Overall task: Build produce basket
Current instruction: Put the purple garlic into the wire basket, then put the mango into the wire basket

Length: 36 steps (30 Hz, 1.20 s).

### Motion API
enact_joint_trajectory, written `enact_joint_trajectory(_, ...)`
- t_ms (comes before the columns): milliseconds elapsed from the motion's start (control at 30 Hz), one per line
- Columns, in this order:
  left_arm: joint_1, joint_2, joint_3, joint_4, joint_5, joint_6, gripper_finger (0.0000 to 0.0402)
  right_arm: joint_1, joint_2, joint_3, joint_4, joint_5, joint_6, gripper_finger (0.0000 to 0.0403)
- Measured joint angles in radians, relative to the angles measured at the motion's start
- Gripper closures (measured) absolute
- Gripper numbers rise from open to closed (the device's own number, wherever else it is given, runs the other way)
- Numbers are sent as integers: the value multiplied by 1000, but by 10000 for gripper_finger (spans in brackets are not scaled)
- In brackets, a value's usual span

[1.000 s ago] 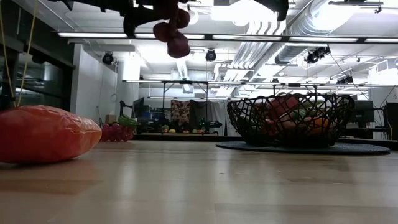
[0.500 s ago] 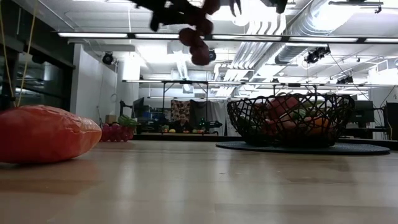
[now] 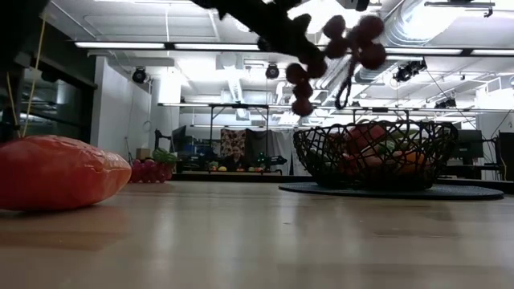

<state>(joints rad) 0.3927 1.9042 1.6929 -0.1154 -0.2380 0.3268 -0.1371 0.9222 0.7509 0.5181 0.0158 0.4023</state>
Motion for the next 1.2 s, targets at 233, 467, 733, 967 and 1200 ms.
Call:
enact_joint_trajectory(233,0,146,93,-9,68,130,227,0,0,0,0,0,27,20)
enact_joint_trajectory(467,-2,205,98,-34,94,175,227,0,0,0,2,0,43,20)
enact_joint_trajectory(733,0,211,98,-37,98,268,215,0,0,0,3,0,43,20)
enact_joint_trajectory(967,0,211,98,-37,107,290,164,0,0,0,3,0,43,20)
enact_joint_trajectory(1200,-8,208,98,-61,51,297,119,0,0,0,3,0,43,20)
